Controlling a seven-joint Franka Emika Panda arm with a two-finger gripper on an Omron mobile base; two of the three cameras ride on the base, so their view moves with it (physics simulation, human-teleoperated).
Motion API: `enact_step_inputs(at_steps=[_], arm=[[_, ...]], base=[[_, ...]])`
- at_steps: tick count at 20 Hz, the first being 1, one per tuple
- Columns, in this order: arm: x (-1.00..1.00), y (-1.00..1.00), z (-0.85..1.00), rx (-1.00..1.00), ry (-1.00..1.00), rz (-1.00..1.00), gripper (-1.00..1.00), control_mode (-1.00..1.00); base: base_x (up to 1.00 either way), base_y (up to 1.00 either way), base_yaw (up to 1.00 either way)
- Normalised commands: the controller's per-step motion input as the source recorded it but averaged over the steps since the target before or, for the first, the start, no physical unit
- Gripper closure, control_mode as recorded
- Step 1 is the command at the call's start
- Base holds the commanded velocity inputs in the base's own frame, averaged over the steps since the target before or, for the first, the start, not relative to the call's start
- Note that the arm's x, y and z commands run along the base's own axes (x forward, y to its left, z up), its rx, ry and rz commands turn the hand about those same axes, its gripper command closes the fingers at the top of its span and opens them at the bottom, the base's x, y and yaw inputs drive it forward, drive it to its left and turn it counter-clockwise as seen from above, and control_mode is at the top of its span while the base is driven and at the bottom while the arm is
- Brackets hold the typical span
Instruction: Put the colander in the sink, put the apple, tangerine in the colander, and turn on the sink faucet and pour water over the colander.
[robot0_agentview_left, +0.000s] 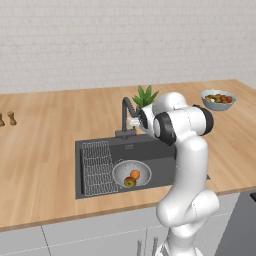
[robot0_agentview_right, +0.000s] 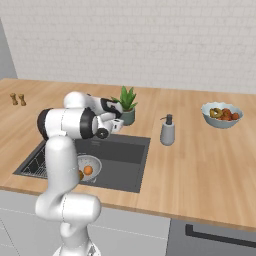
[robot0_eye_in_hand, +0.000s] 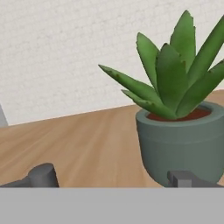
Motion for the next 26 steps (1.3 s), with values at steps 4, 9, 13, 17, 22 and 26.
enact_step_inputs(at_steps=[4,9,13,17,22,26], arm=[[0.03,-0.75,0.00,0.00,0.00,0.00,-1.00,-1.00],[0.06,-0.84,0.00,0.02,0.00,0.00,-1.00,-1.00],[0.04,-0.79,0.00,0.01,0.00,0.00,-1.00,-1.00],[0.00,-0.66,-0.03,0.00,0.00,0.00,-1.00,-1.00],[0.00,-0.54,-0.07,0.00,0.00,0.00,-1.00,-1.00],[0.00,-0.35,-0.05,0.00,0.00,0.00,-1.00,-1.00]], base=[[0.00,0.00,0.00],[0.00,0.00,0.00],[0.00,0.00,0.00],[0.00,0.00,0.00],[0.00,0.00,0.00],[0.00,0.00,0.00]])
